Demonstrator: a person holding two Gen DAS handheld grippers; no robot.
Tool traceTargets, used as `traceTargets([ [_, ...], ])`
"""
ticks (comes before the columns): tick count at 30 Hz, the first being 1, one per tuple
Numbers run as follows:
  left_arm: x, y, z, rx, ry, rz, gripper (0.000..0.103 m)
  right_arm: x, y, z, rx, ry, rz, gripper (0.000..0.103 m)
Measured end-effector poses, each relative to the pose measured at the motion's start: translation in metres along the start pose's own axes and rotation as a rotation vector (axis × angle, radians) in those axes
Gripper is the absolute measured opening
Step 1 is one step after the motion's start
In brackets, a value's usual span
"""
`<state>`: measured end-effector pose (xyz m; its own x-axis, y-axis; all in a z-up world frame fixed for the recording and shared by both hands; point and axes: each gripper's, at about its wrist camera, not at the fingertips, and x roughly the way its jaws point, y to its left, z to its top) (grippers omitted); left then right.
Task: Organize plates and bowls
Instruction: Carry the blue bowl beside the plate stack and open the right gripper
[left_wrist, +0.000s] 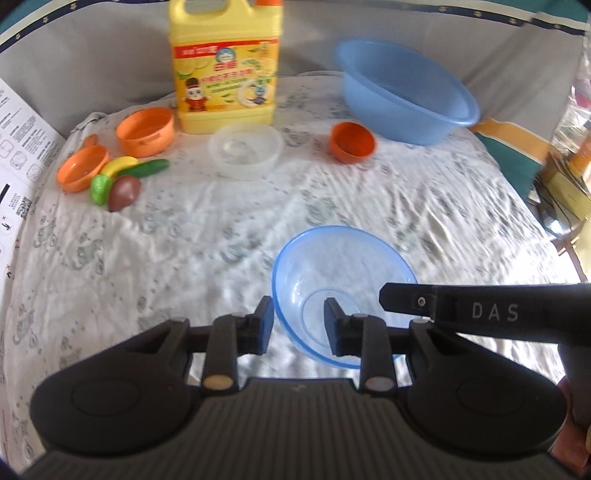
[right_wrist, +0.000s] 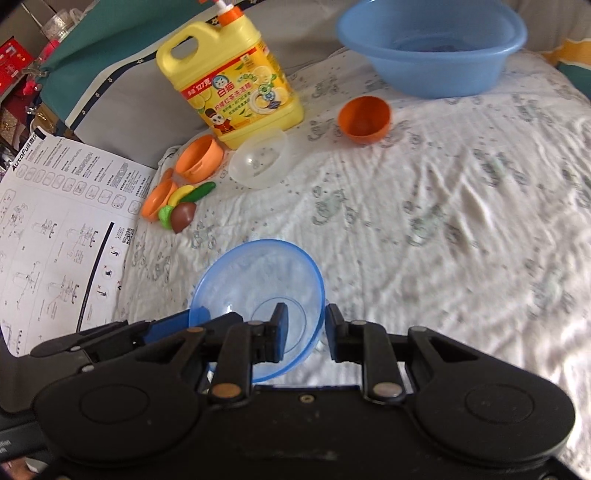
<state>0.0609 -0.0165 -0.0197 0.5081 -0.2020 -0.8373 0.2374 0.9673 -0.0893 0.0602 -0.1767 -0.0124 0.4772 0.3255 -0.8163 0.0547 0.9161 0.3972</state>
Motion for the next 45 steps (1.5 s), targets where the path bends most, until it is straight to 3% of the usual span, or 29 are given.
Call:
traceTargets([
  [20, -0.004, -0.031, -0.051, 0.05, 0.065, -0.041, 0.03, -0.029, -0.027, -0.057, -0.011, 0.021, -0.029, 0.024],
  [45, 0.012, -0.031, -0.067, 0.057, 0.123, -0.041, 0.034, -0.018, -0.03, -0.068, -0.02, 0.057, -0.032, 0.027],
])
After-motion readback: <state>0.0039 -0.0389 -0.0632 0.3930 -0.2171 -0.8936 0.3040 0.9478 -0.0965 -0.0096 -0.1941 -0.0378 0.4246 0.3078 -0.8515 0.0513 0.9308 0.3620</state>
